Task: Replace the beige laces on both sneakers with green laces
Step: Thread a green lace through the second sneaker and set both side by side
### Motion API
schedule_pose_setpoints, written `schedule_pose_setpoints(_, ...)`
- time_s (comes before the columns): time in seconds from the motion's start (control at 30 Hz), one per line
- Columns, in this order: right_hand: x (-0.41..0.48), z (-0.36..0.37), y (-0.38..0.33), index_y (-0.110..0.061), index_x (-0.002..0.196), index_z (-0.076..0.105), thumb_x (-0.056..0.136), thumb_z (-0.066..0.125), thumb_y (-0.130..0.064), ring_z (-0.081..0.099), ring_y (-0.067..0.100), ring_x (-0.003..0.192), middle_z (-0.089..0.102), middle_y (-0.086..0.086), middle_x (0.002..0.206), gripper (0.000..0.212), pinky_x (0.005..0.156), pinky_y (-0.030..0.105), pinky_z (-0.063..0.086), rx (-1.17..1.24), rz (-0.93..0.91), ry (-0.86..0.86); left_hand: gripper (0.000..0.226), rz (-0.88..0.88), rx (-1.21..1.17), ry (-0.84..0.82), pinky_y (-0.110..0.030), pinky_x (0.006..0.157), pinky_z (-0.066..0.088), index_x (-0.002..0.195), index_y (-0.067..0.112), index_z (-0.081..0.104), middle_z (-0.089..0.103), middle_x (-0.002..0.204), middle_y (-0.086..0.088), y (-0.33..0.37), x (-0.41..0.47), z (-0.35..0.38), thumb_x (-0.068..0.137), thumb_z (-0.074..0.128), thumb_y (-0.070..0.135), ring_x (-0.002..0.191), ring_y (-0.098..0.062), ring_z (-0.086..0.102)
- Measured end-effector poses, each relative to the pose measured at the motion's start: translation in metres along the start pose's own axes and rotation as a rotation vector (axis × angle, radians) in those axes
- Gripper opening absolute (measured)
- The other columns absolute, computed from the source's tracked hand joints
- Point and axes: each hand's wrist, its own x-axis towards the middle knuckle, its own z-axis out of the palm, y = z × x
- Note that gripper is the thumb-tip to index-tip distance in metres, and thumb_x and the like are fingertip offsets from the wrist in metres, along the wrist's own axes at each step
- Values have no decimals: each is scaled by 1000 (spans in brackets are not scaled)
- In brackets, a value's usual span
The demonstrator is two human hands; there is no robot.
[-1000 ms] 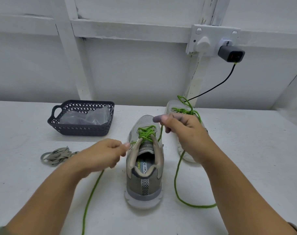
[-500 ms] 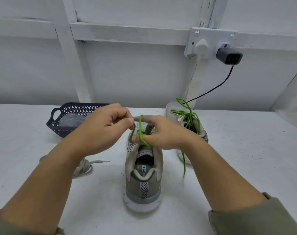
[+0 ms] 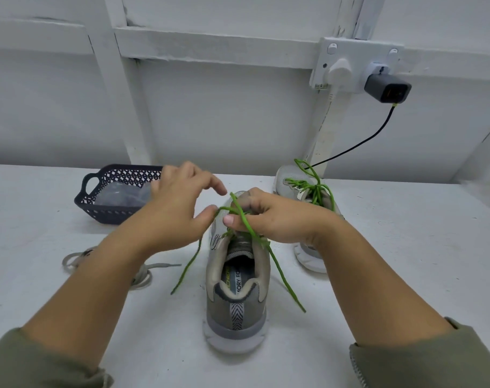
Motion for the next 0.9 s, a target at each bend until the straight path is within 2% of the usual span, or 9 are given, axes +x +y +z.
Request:
schedule_pose_setpoints(0.1,-9,-4,-7,-7,99,66,92,57,-43,54,20,110,49,11,121,38,102,46,42,22,-11,-45,31,73,-173,-107,-29,92,31,113,54,54,44,115,18,-7,2,0,82,50,53,112,-8,32)
schedule_pose_setpoints(0.2,-15,-6,-10,3,109,64,96,53,-35,46,32,120,46,19,131,42,101,42,37,27,-18,-65,18,158,-274,-59,-25,97,29,99,51,63,47,120,25,-5,4,2,88,52,60,118,-9,35)
schedule_pose_setpoints(0.27,-19,-8,-7,-4,103,66,95,53,-40,46,21,122,46,9,130,39,104,37,39,4,8,-50,13,100,-334,60,-25,91,33,89,44,64,54,110,21,-7,7,6,90,54,52,107,-12,44)
schedule_pose_setpoints(0.33,-25,-12,-2,-21,83,67,91,54,-50,43,8,125,45,-8,128,33,108,32,34,-35,27,9,14,-106,-476,218,-25,68,39,85,35,63,59,88,14,-13,10,11,96,56,30,76,-11,49)
schedule_pose_setpoints(0.47,-38,-29,-5,-28,74,64,89,50,-53,54,0,91,56,-11,96,32,87,19,40,76,-146,286,33,-778,-1026,328,-24,53,31,74,19,51,60,74,-2,-9,10,15,103,34,17,53,-10,50)
schedule_pose_setpoints(0.57,-38,-38,-19,-16,76,61,97,46,-33,41,8,58,51,-11,63,31,60,19,40,430,-296,276,35,-838,-1325,244,-23,52,30,71,19,44,44,55,5,-6,8,14,104,34,26,43,-8,39)
schedule_pose_setpoints(0.67,-17,-39,-28,-12,83,63,101,44,-21,40,10,53,45,-1,62,27,52,20,41,655,-312,374,28,-669,-994,-18,-25,51,31,77,22,50,35,51,9,-7,4,11,98,48,40,49,-10,31)
schedule_pose_setpoints(0.8,23,-26,-17,-16,96,64,102,45,-19,48,5,59,58,-6,73,20,56,16,43,568,-112,433,32,-390,-574,-415,-22,56,32,82,25,72,47,53,14,2,-5,5,76,67,56,58,-8,38)
schedule_pose_setpoints(0.9,36,-16,1,-14,87,68,98,52,-36,51,13,66,55,-3,68,29,63,25,43,22,234,434,25,-296,-483,-355,-26,58,26,82,35,75,39,55,2,3,-6,10,69,76,56,55,-14,32)
